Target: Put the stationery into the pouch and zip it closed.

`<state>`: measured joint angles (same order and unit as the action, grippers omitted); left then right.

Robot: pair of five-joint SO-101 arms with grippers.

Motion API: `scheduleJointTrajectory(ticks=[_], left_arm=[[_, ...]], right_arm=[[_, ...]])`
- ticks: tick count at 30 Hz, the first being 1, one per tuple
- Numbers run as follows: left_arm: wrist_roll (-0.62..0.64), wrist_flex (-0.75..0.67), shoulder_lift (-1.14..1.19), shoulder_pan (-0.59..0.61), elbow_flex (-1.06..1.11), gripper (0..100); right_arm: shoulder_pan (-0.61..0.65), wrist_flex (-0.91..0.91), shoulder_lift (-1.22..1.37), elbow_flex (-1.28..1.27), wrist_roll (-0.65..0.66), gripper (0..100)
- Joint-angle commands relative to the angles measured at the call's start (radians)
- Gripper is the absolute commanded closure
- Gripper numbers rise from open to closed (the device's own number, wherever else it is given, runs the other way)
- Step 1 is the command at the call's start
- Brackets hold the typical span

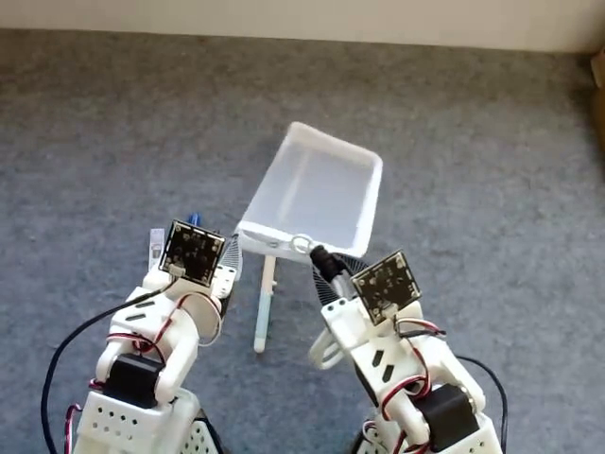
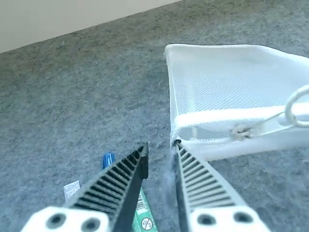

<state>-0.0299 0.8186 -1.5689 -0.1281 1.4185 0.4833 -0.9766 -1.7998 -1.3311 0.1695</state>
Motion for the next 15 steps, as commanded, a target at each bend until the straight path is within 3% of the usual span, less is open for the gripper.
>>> scheduleJointTrajectory(ticks=[1,4,8,15], left_arm=[[-0.006,-0.017,0.001,0.048,-0.016,91],[-0.006,-0.018,0.001,0.045,-0.016,89],[0.041,-0.018,0.002,0.044,-0.012,77],[0.066,-0.020,0.010,0.010,-0.007,76]], right_arm=[[-0.042,0.004,-0.038,0.087,0.006,99.3],[-0.038,0.004,-0.038,0.087,-0.009,99.3],[-0.036,-0.004,-0.038,0.087,-0.026,99.3],[0.036,-0.045,-0.038,0.090,-0.023,99.3]])
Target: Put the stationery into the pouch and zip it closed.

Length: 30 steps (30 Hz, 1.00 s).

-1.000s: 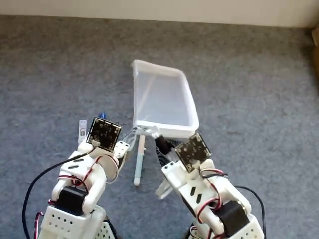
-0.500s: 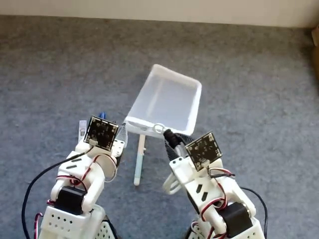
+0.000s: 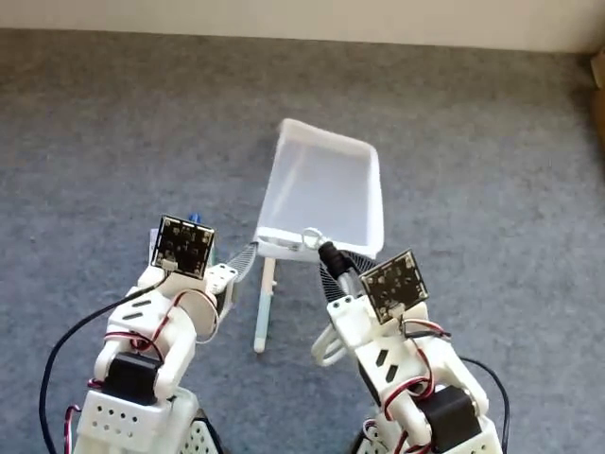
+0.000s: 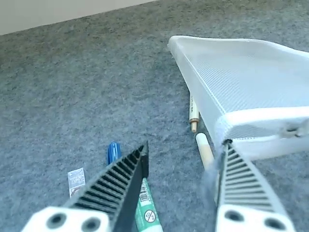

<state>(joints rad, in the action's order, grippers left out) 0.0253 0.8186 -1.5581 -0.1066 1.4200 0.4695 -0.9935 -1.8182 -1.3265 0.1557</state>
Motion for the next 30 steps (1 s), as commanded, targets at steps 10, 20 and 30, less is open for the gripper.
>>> scheduleJointTrajectory(ticks=[10,20,30], left_arm=[[0.015,-0.020,-0.008,-0.022,-0.010,76],[0.012,-0.018,-0.010,-0.122,-0.016,76],[0.012,-0.029,-0.010,-0.119,-0.012,76]], right_arm=[[0.165,-0.128,-0.018,0.153,-0.006,99.3],[0.183,-0.130,-0.013,0.150,-0.006,99.3],[0.252,-0.148,-0.013,0.153,-0.005,99.3]])
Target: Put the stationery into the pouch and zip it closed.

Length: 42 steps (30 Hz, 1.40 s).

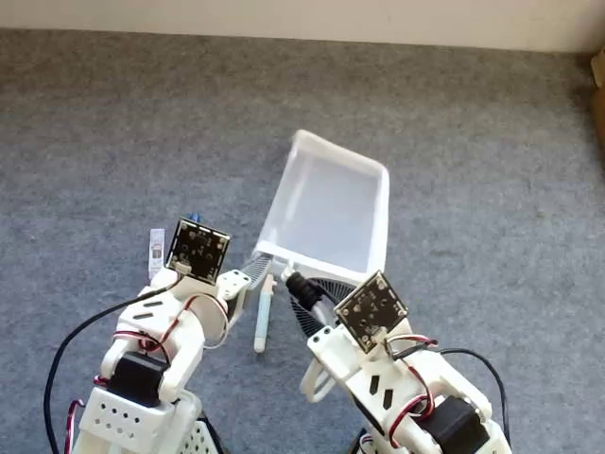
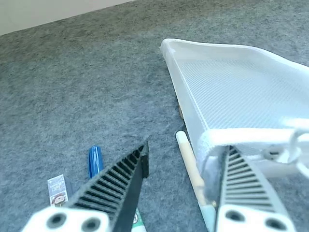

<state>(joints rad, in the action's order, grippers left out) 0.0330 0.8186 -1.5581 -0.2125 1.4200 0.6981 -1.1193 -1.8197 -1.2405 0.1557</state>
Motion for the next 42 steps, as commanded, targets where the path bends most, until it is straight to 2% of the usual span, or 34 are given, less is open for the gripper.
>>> scheduleJointTrajectory(ticks=[1,5,11,24,31,39,42], left_arm=[[0.005,-0.041,-0.007,-0.012,-0.007,76],[0.005,-0.103,-0.001,0.041,0.024,79],[0.003,-0.114,-0.001,0.044,0.038,82],[0.003,-0.114,-0.010,0.051,0.016,100],[0.009,-0.029,-0.010,0.116,-0.081,99],[0.012,0.046,-0.010,0.237,-0.154,99],[0.083,0.069,-0.012,0.291,-0.176,99]], right_arm=[[0.024,-0.038,-0.015,0.067,-0.005,99.3],[0.024,-0.061,-0.016,0.105,-0.006,99.3],[0.024,-0.093,-0.016,0.122,-0.006,99.3],[0.007,-0.085,-0.016,0.122,-0.006,99.3],[-0.154,0.035,-0.016,0.113,-0.006,99.3],[-0.176,0.047,-0.016,0.111,-0.008,99.3],[-0.177,0.048,-0.016,0.111,-0.008,99.3]])
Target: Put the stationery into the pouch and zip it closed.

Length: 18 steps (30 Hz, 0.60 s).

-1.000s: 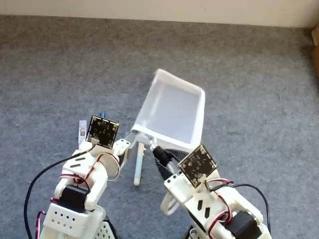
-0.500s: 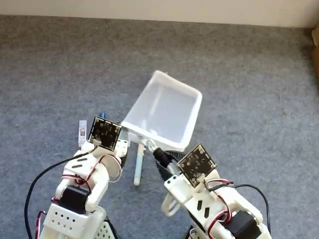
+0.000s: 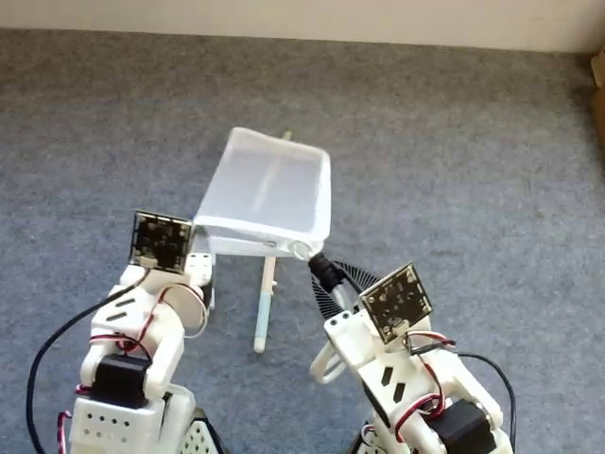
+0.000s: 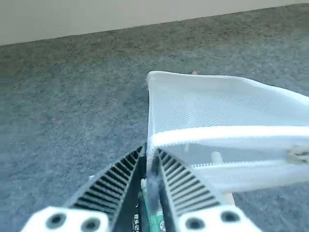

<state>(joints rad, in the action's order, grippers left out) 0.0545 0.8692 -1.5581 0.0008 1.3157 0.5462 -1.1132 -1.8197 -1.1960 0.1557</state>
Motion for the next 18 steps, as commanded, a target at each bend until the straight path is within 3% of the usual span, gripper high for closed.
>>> scheduleJointTrajectory(ticks=[1,5,12,15,18], left_arm=[[0.081,0.023,-0.012,0.102,-0.077,99],[0.106,0.026,-0.012,0.170,-0.084,99],[0.104,0.023,-0.012,0.165,-0.074,99],[0.077,0.026,-0.010,0.124,-0.073,99],[0.018,0.023,-0.010,0.058,-0.035,92]], right_arm=[[-0.033,0.042,-0.016,0.067,-0.011,99.3],[-0.093,0.077,-0.015,0.061,-0.015,99.3],[-0.111,0.107,-0.016,0.033,-0.043,99.3],[-0.110,0.104,-0.016,0.036,-0.046,99.3],[-0.110,0.068,-0.016,0.039,-0.046,99.3]])
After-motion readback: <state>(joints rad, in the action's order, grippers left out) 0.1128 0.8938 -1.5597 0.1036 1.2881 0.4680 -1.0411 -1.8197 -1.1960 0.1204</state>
